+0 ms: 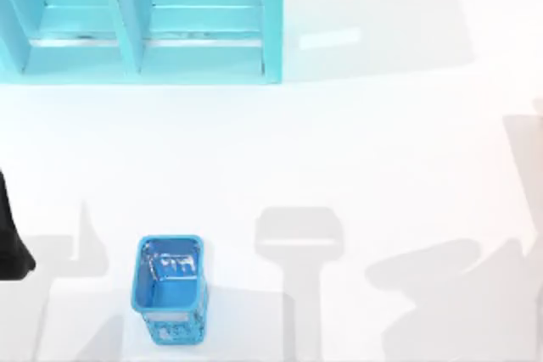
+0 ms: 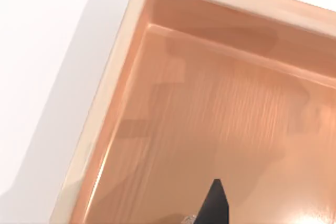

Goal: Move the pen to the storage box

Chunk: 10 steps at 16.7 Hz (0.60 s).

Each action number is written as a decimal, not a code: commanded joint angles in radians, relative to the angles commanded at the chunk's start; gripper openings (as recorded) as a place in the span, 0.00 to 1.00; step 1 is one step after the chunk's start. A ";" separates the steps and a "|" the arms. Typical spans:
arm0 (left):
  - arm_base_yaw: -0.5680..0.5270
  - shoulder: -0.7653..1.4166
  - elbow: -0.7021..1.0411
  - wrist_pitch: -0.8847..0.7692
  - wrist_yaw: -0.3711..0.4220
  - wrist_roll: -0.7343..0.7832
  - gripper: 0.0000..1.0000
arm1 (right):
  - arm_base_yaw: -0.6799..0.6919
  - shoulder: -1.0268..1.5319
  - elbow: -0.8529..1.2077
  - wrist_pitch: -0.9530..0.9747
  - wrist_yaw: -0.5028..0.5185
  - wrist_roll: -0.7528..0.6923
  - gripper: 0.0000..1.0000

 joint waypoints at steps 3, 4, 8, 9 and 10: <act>0.000 0.000 0.000 0.000 0.000 0.000 1.00 | 0.000 0.000 0.000 0.000 0.000 0.000 0.90; 0.000 0.000 0.000 0.000 0.000 0.000 1.00 | 0.000 0.000 0.000 0.000 0.000 0.000 0.98; 0.000 0.000 0.000 0.000 0.000 0.000 1.00 | 0.000 0.000 0.000 0.000 0.000 0.000 1.00; 0.000 0.000 0.000 0.000 0.000 0.000 1.00 | 0.000 0.000 0.000 0.000 0.000 0.000 1.00; 0.000 0.000 0.000 0.000 0.000 0.000 1.00 | 0.000 0.000 0.000 0.000 0.000 0.000 1.00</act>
